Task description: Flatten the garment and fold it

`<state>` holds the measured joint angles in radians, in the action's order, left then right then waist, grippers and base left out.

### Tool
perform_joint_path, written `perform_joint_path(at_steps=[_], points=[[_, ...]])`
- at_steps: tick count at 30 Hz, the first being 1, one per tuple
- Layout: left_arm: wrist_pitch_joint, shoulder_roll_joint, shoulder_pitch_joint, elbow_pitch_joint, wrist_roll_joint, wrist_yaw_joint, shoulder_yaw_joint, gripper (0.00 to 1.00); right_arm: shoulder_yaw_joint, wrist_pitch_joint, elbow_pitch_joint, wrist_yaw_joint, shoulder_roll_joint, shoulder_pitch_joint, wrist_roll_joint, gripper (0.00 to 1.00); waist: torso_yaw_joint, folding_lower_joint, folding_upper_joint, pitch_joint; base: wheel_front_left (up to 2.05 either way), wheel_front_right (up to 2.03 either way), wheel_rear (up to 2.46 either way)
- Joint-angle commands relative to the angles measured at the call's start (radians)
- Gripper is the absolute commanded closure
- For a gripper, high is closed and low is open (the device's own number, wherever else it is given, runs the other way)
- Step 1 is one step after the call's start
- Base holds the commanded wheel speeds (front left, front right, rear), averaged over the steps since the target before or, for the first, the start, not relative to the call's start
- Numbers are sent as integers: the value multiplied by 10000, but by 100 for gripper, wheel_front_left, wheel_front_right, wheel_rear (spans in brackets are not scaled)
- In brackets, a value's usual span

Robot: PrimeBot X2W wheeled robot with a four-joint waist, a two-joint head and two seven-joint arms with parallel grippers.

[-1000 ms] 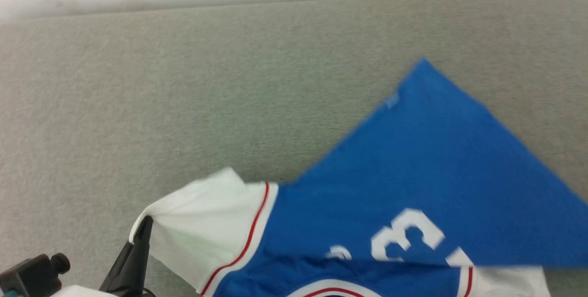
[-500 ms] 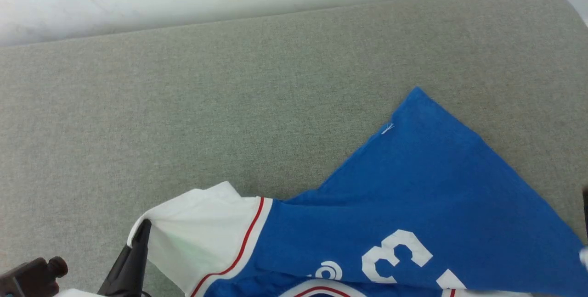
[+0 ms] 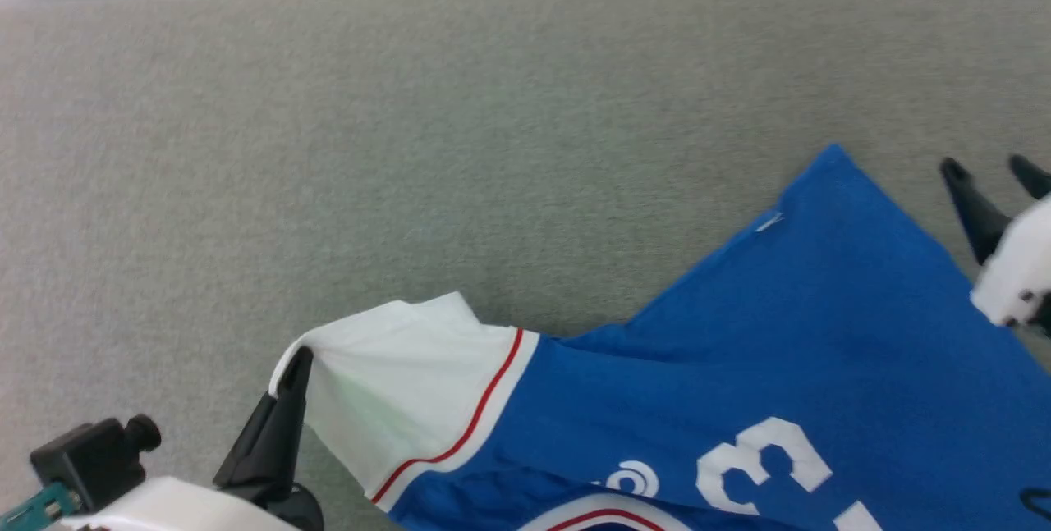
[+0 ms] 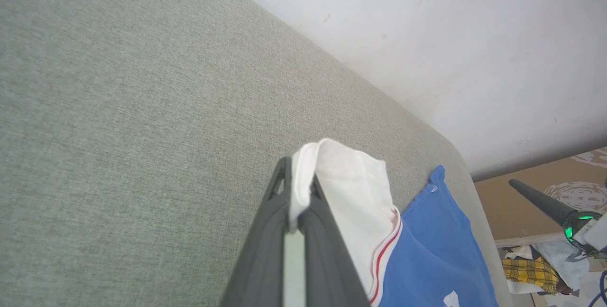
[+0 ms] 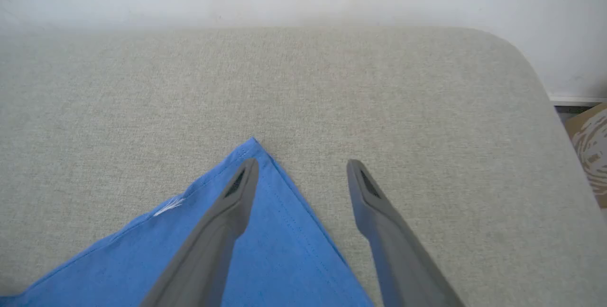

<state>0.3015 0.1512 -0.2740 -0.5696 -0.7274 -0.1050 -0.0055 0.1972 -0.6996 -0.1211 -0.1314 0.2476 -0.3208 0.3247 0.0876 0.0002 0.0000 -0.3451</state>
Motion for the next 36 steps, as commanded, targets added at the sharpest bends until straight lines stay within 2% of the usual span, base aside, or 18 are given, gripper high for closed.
perform_joint_path(at_steps=[1,9,18,19,20,25,31,36], points=[[-53,-15,181,18,118,75,-23,100,-101,-39,146,7,-21,-204,-85,0,-494,-2,0,-481,0,0,0],[-94,-98,628,151,210,166,-374,100,-606,-436,1806,7,66,-1228,-317,0,-1226,-2,0,-1115,0,0,0],[-180,-131,804,308,205,228,-486,100,-1009,-951,2610,7,614,-1161,-350,0,-1407,-2,0,-1383,0,0,0],[-179,-130,814,321,205,224,-491,100,-1071,-1087,2631,7,652,-1126,-311,60,-1392,-2,0,-1379,0,0,0],[-174,-126,828,333,206,221,-494,100,-1099,-1238,2662,7,683,-1092,-283,100,-1374,-2,0,-1369,0,0,0],[-188,-85,922,383,233,174,-424,100,-1120,-1477,2414,7,688,-1015,-226,100,-1202,-2,0,-1134,0,0,0],[-195,21,1472,611,535,15,-359,100,-595,-589,1953,7,202,-1147,-79,100,-897,-2,0,-409,0,0,0],[52,195,2762,1317,984,-148,-521,100,-186,364,1690,7,-280,-1228,39,100,-557,-2,0,523,0,0,0]])
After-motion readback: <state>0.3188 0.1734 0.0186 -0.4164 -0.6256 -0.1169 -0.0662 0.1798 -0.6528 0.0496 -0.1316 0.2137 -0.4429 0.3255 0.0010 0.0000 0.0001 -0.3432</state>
